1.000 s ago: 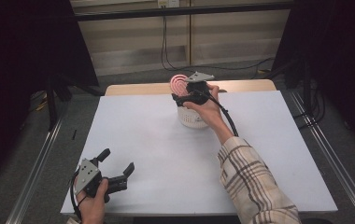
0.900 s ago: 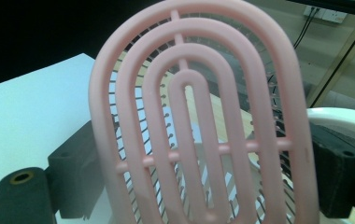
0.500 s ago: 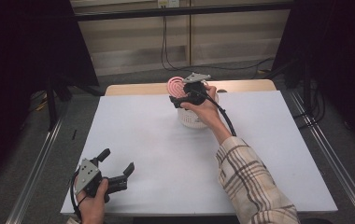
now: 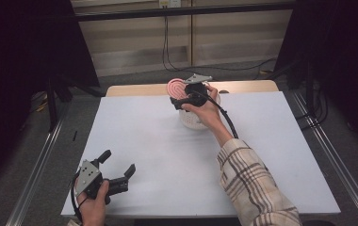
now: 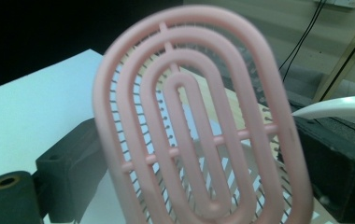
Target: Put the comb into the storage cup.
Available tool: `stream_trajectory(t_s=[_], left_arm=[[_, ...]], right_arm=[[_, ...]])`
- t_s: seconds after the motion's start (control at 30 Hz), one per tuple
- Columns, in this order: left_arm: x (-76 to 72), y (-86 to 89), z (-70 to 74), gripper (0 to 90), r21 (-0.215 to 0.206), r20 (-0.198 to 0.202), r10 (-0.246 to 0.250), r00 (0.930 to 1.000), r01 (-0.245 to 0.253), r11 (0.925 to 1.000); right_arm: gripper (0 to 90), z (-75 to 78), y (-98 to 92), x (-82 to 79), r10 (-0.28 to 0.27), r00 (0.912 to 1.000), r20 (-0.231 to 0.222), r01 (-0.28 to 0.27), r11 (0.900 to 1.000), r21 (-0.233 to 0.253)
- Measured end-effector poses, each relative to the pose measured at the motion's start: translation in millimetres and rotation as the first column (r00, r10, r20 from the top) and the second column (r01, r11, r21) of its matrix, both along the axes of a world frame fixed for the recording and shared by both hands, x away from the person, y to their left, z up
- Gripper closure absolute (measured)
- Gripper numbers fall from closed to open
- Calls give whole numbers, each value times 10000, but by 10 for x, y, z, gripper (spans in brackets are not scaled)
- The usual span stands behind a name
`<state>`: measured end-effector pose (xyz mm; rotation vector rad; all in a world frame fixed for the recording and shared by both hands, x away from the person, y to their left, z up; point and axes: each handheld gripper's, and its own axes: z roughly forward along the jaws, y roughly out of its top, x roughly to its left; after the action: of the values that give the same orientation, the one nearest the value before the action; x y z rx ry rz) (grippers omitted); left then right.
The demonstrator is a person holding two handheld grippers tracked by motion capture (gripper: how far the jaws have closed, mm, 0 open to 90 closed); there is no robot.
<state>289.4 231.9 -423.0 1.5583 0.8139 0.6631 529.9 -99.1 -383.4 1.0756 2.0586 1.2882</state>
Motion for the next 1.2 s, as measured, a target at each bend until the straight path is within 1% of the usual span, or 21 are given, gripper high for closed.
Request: stream_trajectory(t_s=[0.17,0.27,0.4,0.6,0.63,0.7,0.73,0.8,0.93,1.07,1.2], left_arm=[[-4,0,2,12,-22,17,16,10000,-15,10000],[-3,-1,1,12,-59,11,30,10000,-30,10000],[-2,0,1,12,-5,2,20,10000,-20,10000],[-2,-1,1,12,10,11,8,10000,-8,10000],[-3,-2,1,12,-11,0,34,10000,-34,10000],[-3,-2,1,12,-11,2,30,10000,-30,10000],[-3,-1,1,12,52,42,28,10000,-28,10000],[-4,-6,1,12,68,27,-4,10000,4,10000],[-3,-13,1,12,0,6,6,10000,-6,10000],[0,-8,1,12,26,30,28,10000,-28,10000],[0,-5,0,12,89,4,59,10000,-59,9999]], right_arm=[[83,1,2,-4,-17,10000,20,17,10000,27],[62,33,-24,-17,-130,9998,135,128,9998,118],[59,68,-62,-32,-266,9995,191,262,9995,169],[59,75,-94,-46,-311,9993,217,307,9994,189],[60,83,-112,-57,-343,9990,298,335,9991,275],[60,85,-119,-62,-335,9989,313,326,9990,316],[64,88,-132,-69,-335,9989,337,323,9988,362],[82,75,-162,-77,-362,9990,263,349,9983,476],[64,96,-209,-120,-401,9983,432,374,9973,625],[54,154,-277,-185,-506,9957,778,451,9964,711],[46,165,-322,-215,-577,9947,856,514,9959,744]])
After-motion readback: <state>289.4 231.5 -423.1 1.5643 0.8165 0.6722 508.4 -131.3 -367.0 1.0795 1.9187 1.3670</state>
